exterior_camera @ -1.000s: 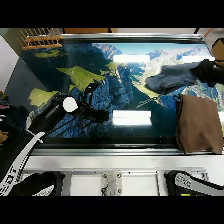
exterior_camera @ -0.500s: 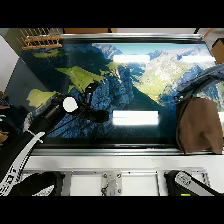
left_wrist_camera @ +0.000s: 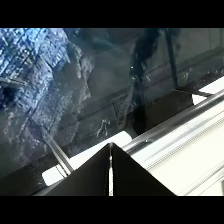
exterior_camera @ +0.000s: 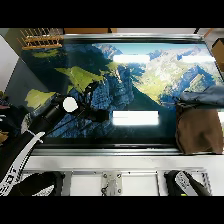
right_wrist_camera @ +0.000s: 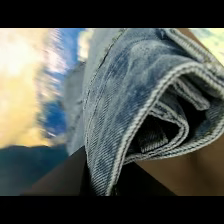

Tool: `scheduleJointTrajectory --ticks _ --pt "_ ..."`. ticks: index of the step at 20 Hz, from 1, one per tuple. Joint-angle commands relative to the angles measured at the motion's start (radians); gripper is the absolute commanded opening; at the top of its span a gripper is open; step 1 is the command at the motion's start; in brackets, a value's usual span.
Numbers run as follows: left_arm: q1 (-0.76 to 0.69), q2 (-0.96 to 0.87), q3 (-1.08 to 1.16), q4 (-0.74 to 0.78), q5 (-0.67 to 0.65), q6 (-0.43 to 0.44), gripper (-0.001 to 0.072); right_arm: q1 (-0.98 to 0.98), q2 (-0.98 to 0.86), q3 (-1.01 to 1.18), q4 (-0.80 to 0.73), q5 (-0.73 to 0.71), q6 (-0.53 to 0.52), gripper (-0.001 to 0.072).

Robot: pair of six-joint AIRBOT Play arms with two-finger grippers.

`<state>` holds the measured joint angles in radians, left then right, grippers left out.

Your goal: Fold the clothes and pants, and hang the long-sleeved shirts on hangers.

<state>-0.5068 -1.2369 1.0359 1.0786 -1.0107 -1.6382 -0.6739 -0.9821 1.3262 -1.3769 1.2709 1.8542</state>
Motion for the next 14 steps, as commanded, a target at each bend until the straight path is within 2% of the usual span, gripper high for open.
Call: scheduleJointTrajectory --ticks 1,6,12,13,14 --pt "-0.001 0.0 0.001 0.003 0.0 0.0 0.0023 0.0 0.063 -0.133 -0.175 0.081 0.028 0.0037" --pt "-0.002 0.0 0.001 0.003 -0.003 0.0 0.0023 0.0 0.07 -0.303 -0.181 0.088 0.028 0.0037" --pt "-0.002 0.0 0.001 0.003 -0.003 0.0 0.0023 0.0 0.072 -0.332 -0.239 0.095 -0.012 0.0051" --pt "-0.002 0.0 0.001 0.003 -0.003 0.0 0.0023 0.0 0.072 -0.332 -0.239 0.096 -0.031 0.0103" --pt "-0.002 0.0 0.001 0.003 -0.003 0.0 0.0023 0.0 0.072 -0.332 -0.24 0.094 -0.06 0.0351"
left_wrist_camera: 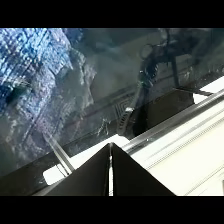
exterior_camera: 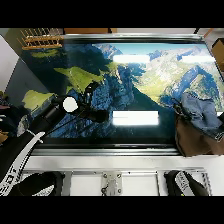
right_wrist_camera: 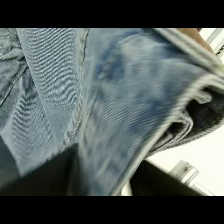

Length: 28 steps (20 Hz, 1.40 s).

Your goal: Fold the clothes and pants, and hang the long-sleeved shirts on hangers.

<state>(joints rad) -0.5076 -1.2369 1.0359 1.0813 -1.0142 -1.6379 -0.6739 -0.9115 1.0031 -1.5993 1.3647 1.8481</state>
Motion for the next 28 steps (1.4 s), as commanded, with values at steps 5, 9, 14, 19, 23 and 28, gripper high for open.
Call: scheduleJointTrajectory --ticks 5,9,14,19,23,28 --pt "-0.001 0.0 0.001 0.0 -0.007 0.0 0.0023 0.003 0.035 0.09 -0.008 -0.131 -0.184 0.0643" --pt "-0.001 0.0 0.001 0.0 -0.004 0.0 0.0023 0.103 0.127 0.126 0.367 -0.182 -0.309 0.0645" --pt "-0.001 0.0 0.001 0.0 -0.004 -0.001 0.0023 0.41 0.169 0.057 0.564 -0.179 -0.391 0.0571" --pt "-0.001 0.0 0.001 -0.002 -0.005 -0.001 0.0023 0.579 0.144 0.043 0.569 -0.166 -0.401 0.0043" --pt "-0.001 0.0 0.001 -0.002 -0.004 -0.001 0.0023 0.584 0.144 0.043 0.572 -0.16 -0.401 0.0043" --pt "-0.001 0.0 0.001 -0.002 -0.004 -0.001 0.0023 0.584 0.144 0.043 0.573 -0.161 -0.401 0.0043"
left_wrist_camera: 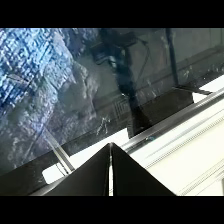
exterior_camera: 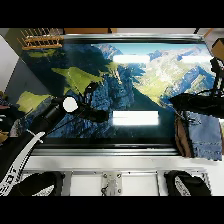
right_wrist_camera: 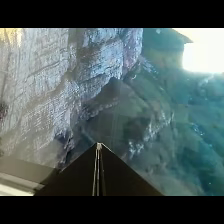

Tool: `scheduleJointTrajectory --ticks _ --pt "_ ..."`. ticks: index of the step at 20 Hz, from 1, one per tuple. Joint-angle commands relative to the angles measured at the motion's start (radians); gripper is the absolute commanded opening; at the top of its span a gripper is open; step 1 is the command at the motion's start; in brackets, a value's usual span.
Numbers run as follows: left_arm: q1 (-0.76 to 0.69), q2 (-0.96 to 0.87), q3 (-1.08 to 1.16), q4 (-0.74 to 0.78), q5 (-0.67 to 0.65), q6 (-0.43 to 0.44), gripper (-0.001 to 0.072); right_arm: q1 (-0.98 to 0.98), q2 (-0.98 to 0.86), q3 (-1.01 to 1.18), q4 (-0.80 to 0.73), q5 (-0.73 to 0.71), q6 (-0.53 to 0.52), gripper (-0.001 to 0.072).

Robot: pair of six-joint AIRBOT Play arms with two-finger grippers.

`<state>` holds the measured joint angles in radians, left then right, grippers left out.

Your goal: Fold the clothes and pants, and hang the long-sleeved shirts on hangers.

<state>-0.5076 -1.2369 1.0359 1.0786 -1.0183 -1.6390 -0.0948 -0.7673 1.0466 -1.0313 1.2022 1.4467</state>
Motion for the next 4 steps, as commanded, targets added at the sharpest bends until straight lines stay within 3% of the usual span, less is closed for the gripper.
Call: scheduleJointTrajectory --ticks 1,4 --pt "-0.001 0.0 0.001 0.001 0.0 0.0 0.0023 0.005 0.0 0.0 0.004 0.002 0.0 0.0043" --pt "-0.001 0.0 0.001 0.001 0.0 0.0 0.0023 0.005 0.0 0.0 0.004 0.002 0.0 0.0043"
